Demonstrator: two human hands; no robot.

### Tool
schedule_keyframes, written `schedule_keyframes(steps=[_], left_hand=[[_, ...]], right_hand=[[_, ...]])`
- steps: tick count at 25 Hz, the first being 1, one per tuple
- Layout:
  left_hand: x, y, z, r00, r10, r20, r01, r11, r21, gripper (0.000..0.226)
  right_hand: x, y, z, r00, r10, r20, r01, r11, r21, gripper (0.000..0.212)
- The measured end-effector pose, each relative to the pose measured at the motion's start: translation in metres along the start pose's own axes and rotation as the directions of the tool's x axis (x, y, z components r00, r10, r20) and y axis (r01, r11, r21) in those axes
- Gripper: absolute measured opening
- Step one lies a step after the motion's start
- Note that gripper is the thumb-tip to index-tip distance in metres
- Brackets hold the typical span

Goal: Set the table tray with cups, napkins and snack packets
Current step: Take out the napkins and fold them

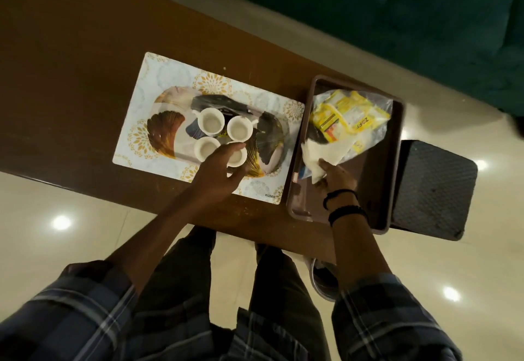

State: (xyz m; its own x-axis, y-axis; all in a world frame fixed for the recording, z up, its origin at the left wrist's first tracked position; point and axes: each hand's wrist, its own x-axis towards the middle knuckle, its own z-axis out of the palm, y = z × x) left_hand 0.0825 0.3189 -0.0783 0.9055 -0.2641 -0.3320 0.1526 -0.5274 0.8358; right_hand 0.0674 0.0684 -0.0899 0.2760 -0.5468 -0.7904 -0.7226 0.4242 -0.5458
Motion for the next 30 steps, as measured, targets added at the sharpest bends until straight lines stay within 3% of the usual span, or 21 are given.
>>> schedule_keyframes(steps=[3, 6, 8, 12, 14, 18, 20, 24, 27, 30], left_hand=[[-0.017, 0.032, -0.028, 0.997, -0.055, 0.048, 0.061, 0.990, -0.131, 0.045], [-0.036, 0.070, -0.053, 0.984, -0.173, 0.027, 0.172, 0.917, -0.359, 0.044], [-0.047, 0.102, -0.079, 0.969, -0.245, 0.029, 0.222, 0.815, -0.535, 0.043], [-0.071, 0.152, -0.123, 0.931, -0.257, 0.257, 0.355, 0.483, -0.800, 0.038], [-0.081, 0.166, -0.135, 0.924, -0.184, 0.336, 0.382, 0.364, -0.850, 0.055], [-0.090, 0.172, -0.143, 0.901, -0.076, 0.427, 0.433, 0.201, -0.879, 0.072], [-0.090, 0.175, -0.142, 0.868, -0.027, 0.496, 0.492, 0.185, -0.851, 0.081], [-0.082, 0.190, -0.135, 0.832, -0.008, 0.555, 0.539, 0.251, -0.804, 0.092], [-0.069, 0.202, -0.132, 0.912, -0.047, 0.407, 0.407, 0.223, -0.886, 0.080], [-0.057, 0.216, -0.132, 0.967, -0.105, 0.231, 0.250, 0.230, -0.941, 0.053]], right_hand=[[-0.075, -0.030, 0.000, 0.983, -0.081, 0.167, 0.059, 0.989, 0.137, 0.034], [-0.148, -0.046, 0.004, 0.916, -0.181, 0.357, 0.074, 0.953, 0.293, 0.034], [-0.187, -0.049, 0.014, 0.853, -0.246, 0.461, 0.088, 0.938, 0.336, 0.023], [-0.255, -0.055, 0.032, 0.690, -0.344, 0.637, 0.090, 0.914, 0.395, 0.028], [-0.276, -0.060, 0.037, 0.621, -0.367, 0.693, 0.089, 0.911, 0.403, 0.039], [-0.295, -0.071, 0.040, 0.559, -0.404, 0.724, 0.099, 0.899, 0.426, 0.049], [-0.293, -0.078, 0.039, 0.536, -0.418, 0.733, 0.064, 0.887, 0.458, 0.056], [-0.288, -0.092, 0.032, 0.508, -0.439, 0.741, 0.043, 0.872, 0.487, 0.069], [-0.283, -0.099, 0.024, 0.536, -0.464, 0.705, 0.142, 0.873, 0.466, 0.057], [-0.275, -0.105, 0.015, 0.531, -0.493, 0.689, 0.281, 0.870, 0.406, 0.057]])
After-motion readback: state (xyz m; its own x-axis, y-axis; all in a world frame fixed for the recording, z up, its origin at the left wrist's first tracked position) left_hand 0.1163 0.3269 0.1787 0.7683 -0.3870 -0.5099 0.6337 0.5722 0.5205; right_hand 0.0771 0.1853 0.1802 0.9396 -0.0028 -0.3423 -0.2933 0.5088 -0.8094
